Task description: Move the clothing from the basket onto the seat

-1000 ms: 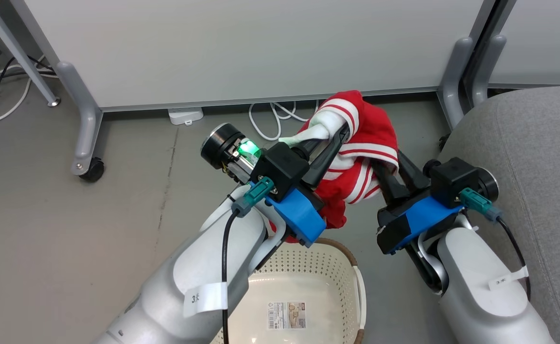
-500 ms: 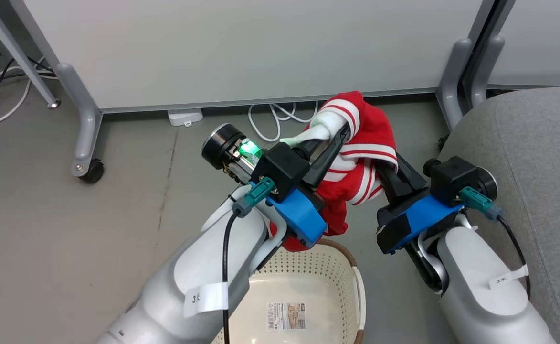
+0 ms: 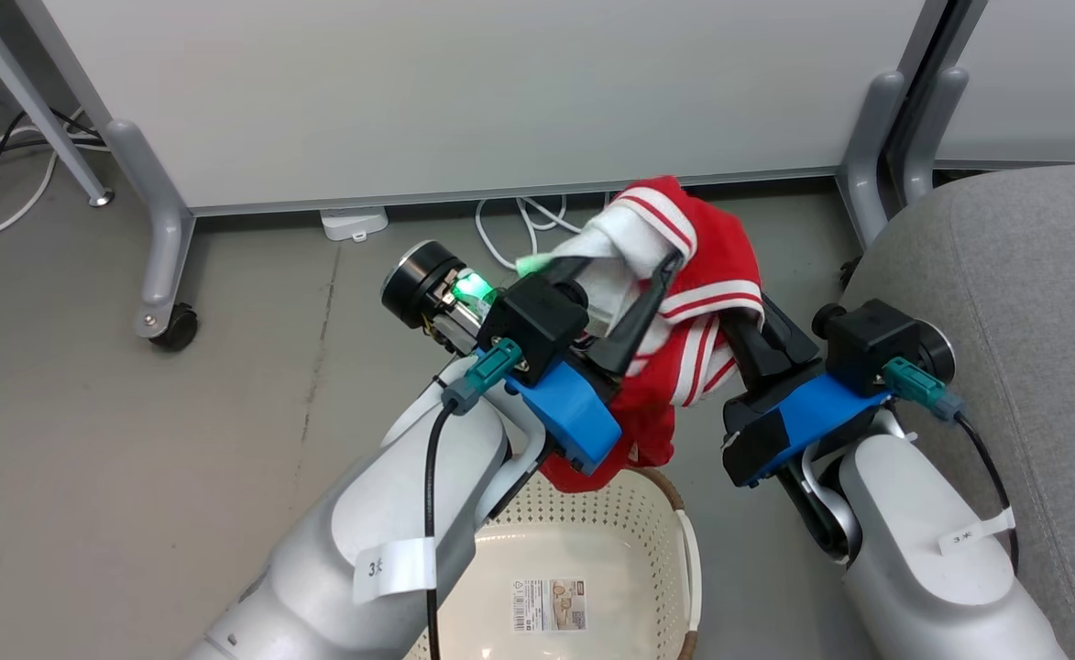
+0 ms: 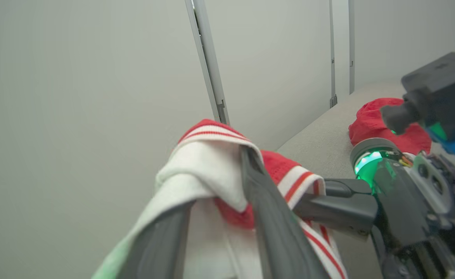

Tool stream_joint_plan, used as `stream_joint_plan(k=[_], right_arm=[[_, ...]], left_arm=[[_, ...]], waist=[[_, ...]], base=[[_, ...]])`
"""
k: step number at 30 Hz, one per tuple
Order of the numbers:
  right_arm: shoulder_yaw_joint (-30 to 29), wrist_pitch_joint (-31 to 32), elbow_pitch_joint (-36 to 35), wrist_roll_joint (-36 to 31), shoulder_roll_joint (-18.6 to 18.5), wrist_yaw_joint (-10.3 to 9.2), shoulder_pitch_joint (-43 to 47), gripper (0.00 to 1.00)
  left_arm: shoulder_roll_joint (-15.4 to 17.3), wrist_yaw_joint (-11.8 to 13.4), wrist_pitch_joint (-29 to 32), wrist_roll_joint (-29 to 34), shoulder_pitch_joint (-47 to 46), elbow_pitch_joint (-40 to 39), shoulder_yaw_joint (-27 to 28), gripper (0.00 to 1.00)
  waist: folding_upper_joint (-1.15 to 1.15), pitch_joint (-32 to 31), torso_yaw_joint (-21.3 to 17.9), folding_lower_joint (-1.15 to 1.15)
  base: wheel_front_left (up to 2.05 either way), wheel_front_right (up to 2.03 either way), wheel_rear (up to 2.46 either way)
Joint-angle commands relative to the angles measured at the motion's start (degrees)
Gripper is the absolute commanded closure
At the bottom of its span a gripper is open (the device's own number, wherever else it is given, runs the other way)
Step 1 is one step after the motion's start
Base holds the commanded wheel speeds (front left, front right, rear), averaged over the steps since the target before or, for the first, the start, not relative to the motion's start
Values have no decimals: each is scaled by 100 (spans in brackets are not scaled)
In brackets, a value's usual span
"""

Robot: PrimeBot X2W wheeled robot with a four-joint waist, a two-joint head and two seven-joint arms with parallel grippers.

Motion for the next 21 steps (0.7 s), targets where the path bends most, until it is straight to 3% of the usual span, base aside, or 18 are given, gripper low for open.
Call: stream_joint_plan(k=[1, 21], right_arm=[[-9, -3, -24, 32, -5, 1, -29, 100], [-499, -3, -319, 14, -12, 1, -37, 100]], left_arm=[[-8, 22, -29, -23, -5, 10, 25, 0], [27, 28, -29, 129, 63, 107, 73, 0]], waist=[[0, 7, -4, 0], [0, 266, -266, 0]], base=[[0, 0, 0], [0, 0, 0]])
